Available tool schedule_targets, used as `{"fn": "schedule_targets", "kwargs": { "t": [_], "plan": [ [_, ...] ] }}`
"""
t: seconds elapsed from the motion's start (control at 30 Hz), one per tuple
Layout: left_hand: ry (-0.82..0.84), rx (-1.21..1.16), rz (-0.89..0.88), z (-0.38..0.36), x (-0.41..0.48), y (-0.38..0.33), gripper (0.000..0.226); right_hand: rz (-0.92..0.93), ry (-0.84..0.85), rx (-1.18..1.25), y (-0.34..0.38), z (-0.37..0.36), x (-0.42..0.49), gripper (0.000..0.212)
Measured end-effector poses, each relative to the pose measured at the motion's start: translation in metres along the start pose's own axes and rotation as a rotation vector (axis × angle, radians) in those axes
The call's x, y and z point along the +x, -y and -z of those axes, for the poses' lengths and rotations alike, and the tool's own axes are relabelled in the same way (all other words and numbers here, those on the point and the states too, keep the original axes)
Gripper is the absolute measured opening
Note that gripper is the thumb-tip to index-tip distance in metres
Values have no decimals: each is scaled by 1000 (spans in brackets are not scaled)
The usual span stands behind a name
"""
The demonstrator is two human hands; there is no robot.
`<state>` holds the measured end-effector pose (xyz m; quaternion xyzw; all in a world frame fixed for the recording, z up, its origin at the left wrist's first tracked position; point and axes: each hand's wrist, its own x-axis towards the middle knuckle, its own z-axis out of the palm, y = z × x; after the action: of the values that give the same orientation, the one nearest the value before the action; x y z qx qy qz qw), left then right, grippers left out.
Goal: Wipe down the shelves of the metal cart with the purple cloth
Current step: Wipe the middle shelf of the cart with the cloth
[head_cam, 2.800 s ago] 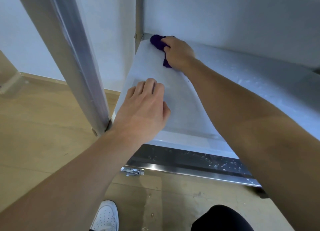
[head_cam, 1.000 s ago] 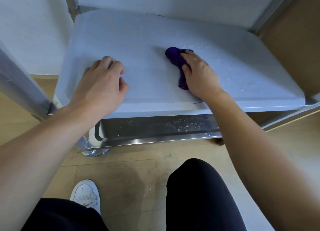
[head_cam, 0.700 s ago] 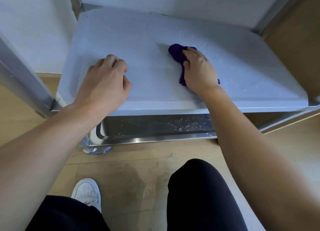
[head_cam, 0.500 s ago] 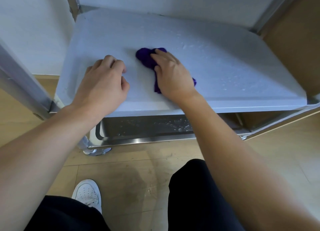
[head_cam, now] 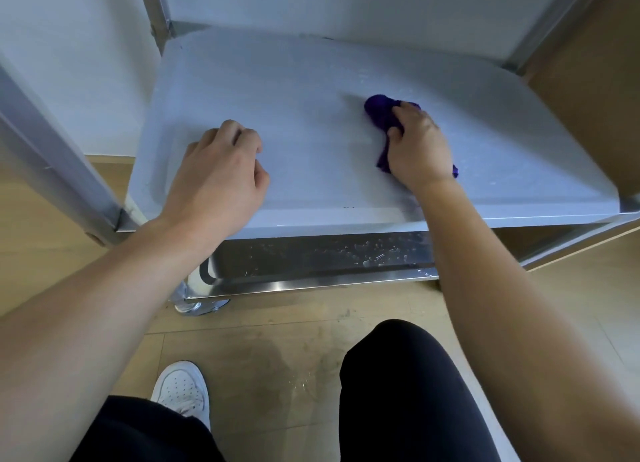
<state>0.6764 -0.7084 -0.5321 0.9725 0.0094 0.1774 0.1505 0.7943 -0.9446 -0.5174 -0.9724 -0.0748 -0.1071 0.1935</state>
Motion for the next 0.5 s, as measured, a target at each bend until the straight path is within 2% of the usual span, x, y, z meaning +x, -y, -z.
{"fn": "schedule_targets", "kwargs": {
  "t": [0.23, 0.37, 0.5],
  "plan": [
    [32, 24, -5, 3, 2, -2, 26, 320, 30, 27, 94, -41, -42, 48],
    [43, -21, 7, 10, 1, 2, 27, 315, 105, 113, 92, -37, -41, 42],
    [0, 80, 80, 19, -2, 23, 27, 290, 149, 138, 78, -18, -34, 42]
  ]
}}
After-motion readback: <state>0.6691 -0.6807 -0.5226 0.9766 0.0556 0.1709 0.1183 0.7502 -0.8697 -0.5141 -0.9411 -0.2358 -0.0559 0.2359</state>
